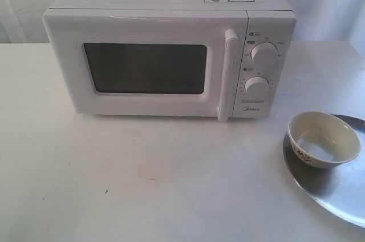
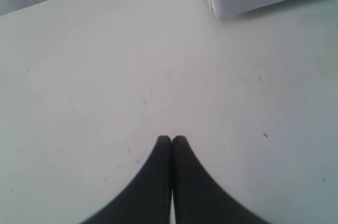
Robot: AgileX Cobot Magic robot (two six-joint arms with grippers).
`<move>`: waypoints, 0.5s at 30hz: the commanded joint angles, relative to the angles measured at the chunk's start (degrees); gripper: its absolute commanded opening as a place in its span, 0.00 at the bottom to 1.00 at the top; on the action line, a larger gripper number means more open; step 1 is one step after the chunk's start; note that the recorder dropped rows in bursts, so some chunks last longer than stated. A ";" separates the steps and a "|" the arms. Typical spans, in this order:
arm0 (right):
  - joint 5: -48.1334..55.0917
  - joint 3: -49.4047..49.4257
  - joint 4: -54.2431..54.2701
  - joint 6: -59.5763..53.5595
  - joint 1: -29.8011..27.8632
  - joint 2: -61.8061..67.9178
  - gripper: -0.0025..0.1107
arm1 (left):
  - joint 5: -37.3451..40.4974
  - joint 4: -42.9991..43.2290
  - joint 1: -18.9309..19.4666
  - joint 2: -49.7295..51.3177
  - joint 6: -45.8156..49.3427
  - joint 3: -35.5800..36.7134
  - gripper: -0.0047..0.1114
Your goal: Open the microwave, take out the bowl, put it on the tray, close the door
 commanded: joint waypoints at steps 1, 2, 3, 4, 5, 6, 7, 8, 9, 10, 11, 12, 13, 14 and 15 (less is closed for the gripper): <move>-0.83 0.12 12.85 -28.98 -0.34 -0.31 0.02 | 0.00 -0.20 -0.23 -0.19 -0.24 0.12 0.04; -0.83 0.12 12.70 -28.99 -0.34 -0.31 0.02 | 0.00 -0.20 -0.23 -0.19 -0.24 0.12 0.04; -0.83 0.12 12.43 -28.99 -0.34 -0.31 0.02 | 0.00 -0.20 -0.23 -0.19 -0.24 0.12 0.04; -0.71 0.12 12.10 -28.88 -0.34 -0.31 0.02 | 0.00 -0.20 -0.23 -0.19 -0.24 0.12 0.04; -0.71 0.12 11.94 -28.88 -0.34 -0.31 0.02 | 0.00 -0.20 -0.23 -0.19 -0.24 0.12 0.04; -0.60 0.12 11.83 -28.88 -0.34 -0.31 0.02 | 0.00 -0.20 -0.23 -0.19 -0.24 0.12 0.04; -0.60 0.12 11.72 -28.88 -0.34 -0.31 0.02 | 0.00 -0.20 -0.23 -0.19 -0.24 0.12 0.04; -0.60 0.12 11.72 -28.88 -0.34 -0.31 0.02 | 0.00 -0.20 -0.23 -0.19 -0.24 0.12 0.04; -0.60 0.12 11.72 -28.88 -0.34 -0.31 0.02 | 0.00 -0.20 -0.23 -0.19 -0.24 0.12 0.04; -0.60 0.12 11.73 -28.73 -0.34 -0.31 0.02 | 0.00 -0.20 -0.23 -0.19 -0.24 0.12 0.04; -0.60 0.12 11.73 -28.73 -0.45 -0.31 0.02 | 0.00 -0.20 -0.23 -0.19 -0.24 0.12 0.04; -0.60 0.12 11.73 -28.73 -0.57 -0.31 0.02 | 0.00 -0.20 -0.23 -0.19 -0.24 0.12 0.04; -0.60 0.12 11.73 -28.55 -0.97 -0.31 0.02 | 0.00 -0.20 -0.23 -0.19 -0.24 0.12 0.04; -0.60 0.12 11.46 -27.82 -1.54 -0.31 0.02 | 0.00 -0.20 -0.23 -0.19 -0.24 0.12 0.04; -0.48 0.12 11.21 -26.87 -2.24 -0.31 0.02 | 0.00 -0.20 -0.23 -0.19 -0.24 0.12 0.04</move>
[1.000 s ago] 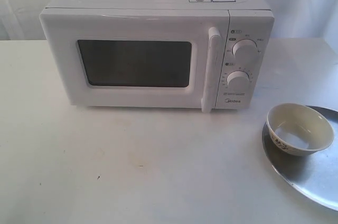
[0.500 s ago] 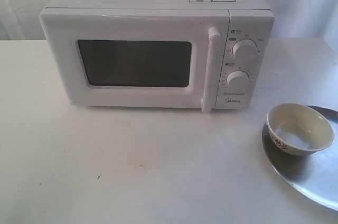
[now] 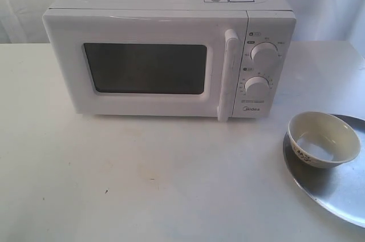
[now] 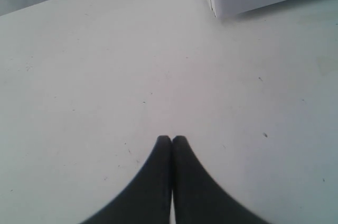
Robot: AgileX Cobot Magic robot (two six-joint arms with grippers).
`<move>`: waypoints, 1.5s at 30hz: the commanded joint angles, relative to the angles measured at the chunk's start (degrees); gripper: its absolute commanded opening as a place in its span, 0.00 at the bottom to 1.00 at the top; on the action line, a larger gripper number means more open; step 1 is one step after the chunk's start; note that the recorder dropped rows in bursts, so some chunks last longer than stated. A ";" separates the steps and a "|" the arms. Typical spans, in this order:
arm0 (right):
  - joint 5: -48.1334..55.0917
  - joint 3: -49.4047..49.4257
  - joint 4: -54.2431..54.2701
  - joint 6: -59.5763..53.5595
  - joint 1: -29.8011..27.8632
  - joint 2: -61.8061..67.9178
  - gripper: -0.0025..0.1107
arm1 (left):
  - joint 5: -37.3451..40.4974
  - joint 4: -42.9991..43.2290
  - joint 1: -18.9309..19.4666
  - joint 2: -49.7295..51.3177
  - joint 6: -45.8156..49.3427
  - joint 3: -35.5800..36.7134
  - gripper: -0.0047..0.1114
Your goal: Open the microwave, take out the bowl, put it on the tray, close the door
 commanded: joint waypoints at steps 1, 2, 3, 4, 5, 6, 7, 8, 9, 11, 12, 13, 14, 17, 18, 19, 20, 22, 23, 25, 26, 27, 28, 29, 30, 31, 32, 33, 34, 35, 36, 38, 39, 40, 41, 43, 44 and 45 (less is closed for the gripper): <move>-0.36 0.12 -0.72 2.15 -2.44 -0.31 0.02 | 0.00 -0.20 -0.23 -0.19 -0.24 0.12 0.04; -0.25 0.12 -0.83 2.58 -3.06 -0.31 0.02 | 0.00 -0.20 -0.23 -0.19 -0.24 0.12 0.04; -0.25 0.12 -0.83 2.56 -3.45 -0.31 0.02 | 0.00 -0.20 -0.23 -0.19 -0.24 0.12 0.04; -0.25 0.12 -0.83 2.56 -3.88 -0.31 0.02 | 0.00 -0.20 -0.23 -0.19 -0.24 0.12 0.04; -0.25 0.12 -0.87 2.56 -4.29 -0.31 0.02 | 0.00 -0.20 -0.23 -0.19 -0.24 0.12 0.04; -0.25 0.12 -0.87 2.56 -4.64 -0.31 0.02 | 0.00 -0.20 -0.23 -0.19 -0.24 0.12 0.04; -0.25 0.12 -0.97 2.56 -5.13 -0.31 0.02 | 0.00 -0.20 -0.23 -0.19 -0.24 0.12 0.04; -0.13 0.12 -1.12 2.56 -5.55 -0.31 0.02 | 0.00 -0.20 -0.23 -0.19 -0.24 0.12 0.04; 0.00 0.12 -1.16 2.56 -5.84 -0.31 0.02 | 0.00 -0.20 -0.23 -0.19 -0.24 0.12 0.04; 0.08 0.12 -1.16 2.56 -6.59 -0.31 0.02 | 0.00 -0.20 -0.23 -0.19 -0.24 0.12 0.04; 0.01 0.12 -1.16 2.56 -6.86 -0.31 0.02 | 0.00 -0.20 -0.23 -0.19 -0.24 0.12 0.04; 0.01 0.12 -1.16 2.56 -7.15 -0.31 0.02 | 0.00 -0.20 -0.23 -0.19 -0.24 0.12 0.04; 0.21 0.12 -1.16 3.41 -7.45 -0.31 0.02 | 0.00 -0.20 -0.23 -0.19 -0.24 0.12 0.04; 0.22 0.12 -1.28 5.40 -7.96 -0.31 0.02 | 0.00 -0.20 -0.23 -0.19 -0.24 0.12 0.04; 0.22 0.12 -1.28 6.15 -8.16 -0.31 0.02 | 0.00 -0.20 -0.23 -0.19 -0.24 0.12 0.04; 0.22 0.12 -1.28 9.00 -8.09 -0.31 0.02 | 0.00 -0.20 -0.23 -0.19 -0.24 0.12 0.04; 0.22 0.12 -1.28 9.79 -8.09 -0.31 0.02 | 0.00 -0.20 -0.23 -0.19 -0.24 0.12 0.04; -0.13 0.12 -1.33 9.20 -8.09 -0.31 0.02 | 0.00 -0.20 -0.23 -0.19 -0.24 0.12 0.04; -0.13 0.12 -1.33 9.20 -8.09 -0.31 0.02 | 0.00 -0.20 -0.23 -0.19 -0.24 0.12 0.04; 0.01 0.12 -1.42 8.77 -8.09 -0.31 0.02 | 0.00 -0.20 -0.23 -0.19 -0.24 0.12 0.04; 0.01 0.12 -1.42 7.65 -8.09 -0.31 0.02 | 0.00 -0.20 -0.23 -0.19 -0.24 0.12 0.04; 0.23 0.12 -1.42 6.96 -8.09 -0.31 0.02 | 0.00 -0.20 -0.23 -0.19 -0.24 0.12 0.04; 0.37 0.12 -1.42 5.08 -8.09 -0.31 0.02 | 0.00 -0.20 -0.23 -0.19 -0.24 0.12 0.04; 1.24 0.12 -1.42 4.84 -8.09 -0.31 0.02 | 0.00 -0.20 -0.23 -0.19 -0.24 0.12 0.04; 1.48 0.12 -1.42 4.94 -8.09 -0.31 0.02 | 0.00 -0.20 -0.23 -0.19 -0.24 0.12 0.04; 1.48 0.12 -1.42 4.94 -8.09 -0.31 0.02 | 0.00 -0.20 -0.23 -0.19 -0.24 0.12 0.04; 1.48 0.12 -1.42 4.94 -8.09 -0.31 0.02 | 0.00 -0.20 -0.23 -0.19 -0.24 0.12 0.04; 1.48 0.12 -1.42 4.94 -8.09 -0.31 0.02 | 0.00 -0.20 -0.23 -0.19 -0.24 0.12 0.04; 1.48 0.12 -1.42 4.94 -8.09 -0.31 0.02 | 0.00 -0.20 -0.23 -0.19 -0.24 0.12 0.04; 1.48 0.12 -1.42 4.94 -8.09 -0.31 0.02 | 0.00 -0.20 -0.23 -0.19 -0.24 0.12 0.04; 1.48 0.12 -1.42 4.94 -8.09 -0.31 0.02 | 0.00 -0.20 -0.23 -0.19 -0.24 0.12 0.04; 1.48 0.12 -1.42 4.94 -8.09 -0.31 0.02 | 0.00 -0.20 -0.23 -0.19 -0.24 0.12 0.04; 1.48 0.12 -1.42 4.94 -8.09 -0.31 0.02 | 0.00 -0.20 -0.23 -0.19 -0.24 0.12 0.04; 1.48 0.12 -1.42 4.94 -8.09 -0.31 0.02 | 0.00 -0.20 -0.23 -0.19 -0.24 0.12 0.04; 1.48 0.12 -1.42 4.94 -8.09 -0.31 0.02 | 0.00 -0.20 -0.23 -0.19 -0.24 0.12 0.04; 1.48 0.12 -1.42 4.94 -8.09 -0.31 0.02 | 0.00 -0.20 -0.23 -0.19 -0.24 0.12 0.04; 1.48 0.12 -1.42 4.94 -8.09 -0.31 0.02 | 0.00 -0.20 -0.23 -0.19 -0.24 0.12 0.04; 1.48 0.12 -1.42 4.94 -8.09 -0.31 0.02 | 0.00 -0.20 -0.23 -0.19 -0.24 0.12 0.04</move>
